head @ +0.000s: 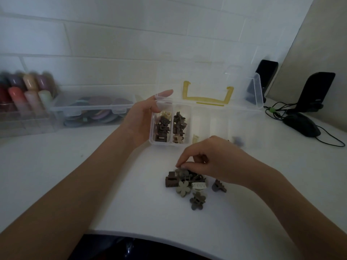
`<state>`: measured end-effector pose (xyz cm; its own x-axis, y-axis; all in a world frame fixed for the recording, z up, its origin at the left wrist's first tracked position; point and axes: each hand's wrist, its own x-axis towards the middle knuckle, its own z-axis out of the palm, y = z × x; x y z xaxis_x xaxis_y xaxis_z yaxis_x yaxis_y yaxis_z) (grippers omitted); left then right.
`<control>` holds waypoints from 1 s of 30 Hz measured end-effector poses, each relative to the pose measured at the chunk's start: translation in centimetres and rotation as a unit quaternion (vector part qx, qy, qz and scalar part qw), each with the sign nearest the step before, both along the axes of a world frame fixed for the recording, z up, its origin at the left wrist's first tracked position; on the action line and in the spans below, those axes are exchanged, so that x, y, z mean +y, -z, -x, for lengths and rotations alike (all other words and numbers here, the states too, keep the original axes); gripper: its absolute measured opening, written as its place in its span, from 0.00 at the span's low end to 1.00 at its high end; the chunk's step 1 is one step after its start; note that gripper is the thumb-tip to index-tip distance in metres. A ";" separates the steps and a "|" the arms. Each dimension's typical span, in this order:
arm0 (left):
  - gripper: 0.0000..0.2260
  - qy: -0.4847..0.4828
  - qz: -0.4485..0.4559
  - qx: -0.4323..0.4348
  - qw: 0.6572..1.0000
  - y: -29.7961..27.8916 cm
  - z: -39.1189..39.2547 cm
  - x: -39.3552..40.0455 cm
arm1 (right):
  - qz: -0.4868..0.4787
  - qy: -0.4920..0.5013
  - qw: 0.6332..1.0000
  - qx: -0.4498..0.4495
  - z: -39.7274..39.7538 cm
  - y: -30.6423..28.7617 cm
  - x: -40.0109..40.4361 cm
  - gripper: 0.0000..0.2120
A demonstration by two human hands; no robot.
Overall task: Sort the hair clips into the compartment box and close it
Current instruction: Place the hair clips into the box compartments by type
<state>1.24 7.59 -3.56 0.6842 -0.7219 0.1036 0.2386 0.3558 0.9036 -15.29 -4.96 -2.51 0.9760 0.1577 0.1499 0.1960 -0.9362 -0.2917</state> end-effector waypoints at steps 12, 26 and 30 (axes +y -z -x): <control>0.26 0.000 -0.003 -0.007 1.000 0.0 0.0 -0.1 | -0.155 0.113 0.949 -0.251 -0.2 0.6 -0.3 0.05; 0.24 -0.002 0.000 0.006 1.000 0.3 -0.2 -0.1 | 0.152 0.212 0.913 -0.313 -4.0 -1.4 1.2 0.07; 0.24 -0.014 -0.006 0.008 1.000 0.4 -0.2 -0.2 | 0.233 0.252 0.913 -0.220 -4.8 -1.5 1.7 0.04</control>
